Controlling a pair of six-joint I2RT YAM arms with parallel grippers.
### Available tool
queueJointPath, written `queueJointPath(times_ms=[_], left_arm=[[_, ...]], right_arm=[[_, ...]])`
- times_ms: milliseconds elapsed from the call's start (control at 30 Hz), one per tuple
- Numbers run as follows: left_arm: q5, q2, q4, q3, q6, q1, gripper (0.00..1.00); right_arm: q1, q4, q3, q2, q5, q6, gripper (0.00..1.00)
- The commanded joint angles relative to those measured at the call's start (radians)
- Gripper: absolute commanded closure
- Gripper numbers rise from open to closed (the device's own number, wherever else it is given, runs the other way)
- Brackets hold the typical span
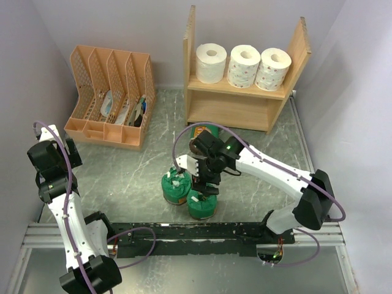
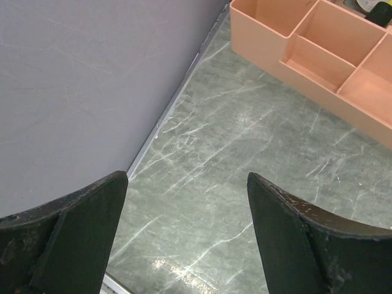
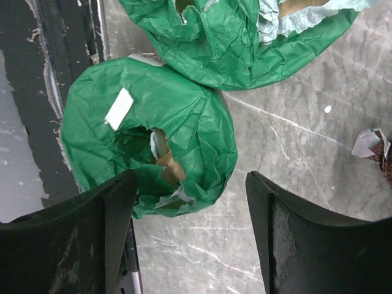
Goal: Place and organize the paper towels onto the shelf
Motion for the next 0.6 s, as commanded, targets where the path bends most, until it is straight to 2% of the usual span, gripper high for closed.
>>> queueJointPath(times_ms=[0, 400, 567], left_arm=[[0.027, -0.002, -0.004, 0.011, 0.011, 0.012, 0.09], [0.033, -0.005, -0.004, 0.011, 0.012, 0.012, 0.09], [0.034, -0.005, -0.004, 0.011, 0.011, 0.012, 0.09]], right_arm=[[0.014, 0.091, -0.024, 0.013, 0.063, 0.018, 0.28], [0.019, 0.104, -0.090, 0.072, 0.040, 0.019, 0.28], [0.023, 0.103, -0.126, 0.065, 0.048, 0.020, 0.31]])
